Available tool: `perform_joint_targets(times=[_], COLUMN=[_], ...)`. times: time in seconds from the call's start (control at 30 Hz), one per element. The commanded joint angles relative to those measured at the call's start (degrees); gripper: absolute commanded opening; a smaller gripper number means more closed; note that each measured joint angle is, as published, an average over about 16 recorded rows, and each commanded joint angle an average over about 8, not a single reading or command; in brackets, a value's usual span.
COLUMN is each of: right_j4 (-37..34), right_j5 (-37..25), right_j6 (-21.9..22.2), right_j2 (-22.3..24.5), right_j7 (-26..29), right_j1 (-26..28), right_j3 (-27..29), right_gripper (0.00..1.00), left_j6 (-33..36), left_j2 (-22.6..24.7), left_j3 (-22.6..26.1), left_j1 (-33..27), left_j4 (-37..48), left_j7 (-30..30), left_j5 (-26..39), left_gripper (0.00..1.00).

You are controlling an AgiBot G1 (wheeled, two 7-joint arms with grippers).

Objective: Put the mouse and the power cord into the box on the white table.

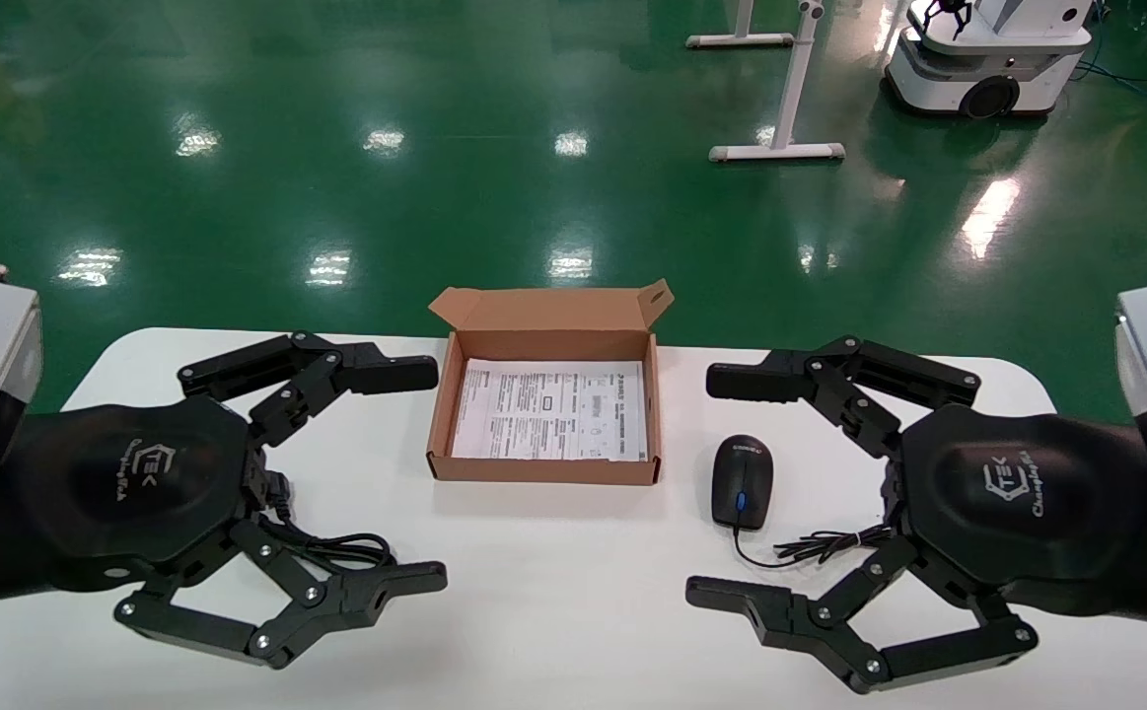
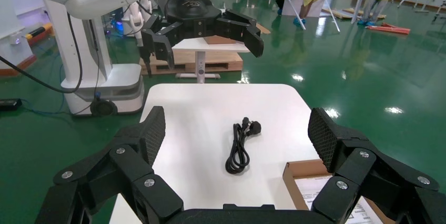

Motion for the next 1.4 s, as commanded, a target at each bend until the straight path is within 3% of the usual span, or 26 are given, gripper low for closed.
perform_joint_targets(times=[0.03,0.63,0.83,1.13,1.4], right_j4=[0.0,-0.03,-0.84,-10.74,-25.07], right_j5=[0.0,-0.04,-1.96,-11.78,-24.7], right_j6=[0.0,0.0,-0.54,-3.55,-3.43], right_j2=[0.0,-0.01,0.61,1.44,-1.16], right_j7=[0.0,-0.03,-1.91,-12.39,-27.0], right_j1=[0.0,0.03,0.34,3.63,10.04], right_j3=[0.0,-0.03,-0.18,-2.52,-8.49], right_gripper=[1.0,1.0,1.0,1.0,1.0], left_j6=[0.0,0.12,3.21,5.26,5.11], left_j2=[0.0,-0.06,-1.19,-3.25,0.46], left_j3=[0.0,0.05,2.24,13.17,22.66], left_j1=[0.0,-0.01,-2.64,-13.47,-21.29], left_j4=[0.0,-0.07,-0.66,2.18,10.11], left_j7=[0.0,0.02,1.04,7.7,16.71], left_j5=[0.0,0.1,3.88,17.67,30.29], left_gripper=[1.0,1.0,1.0,1.0,1.0])
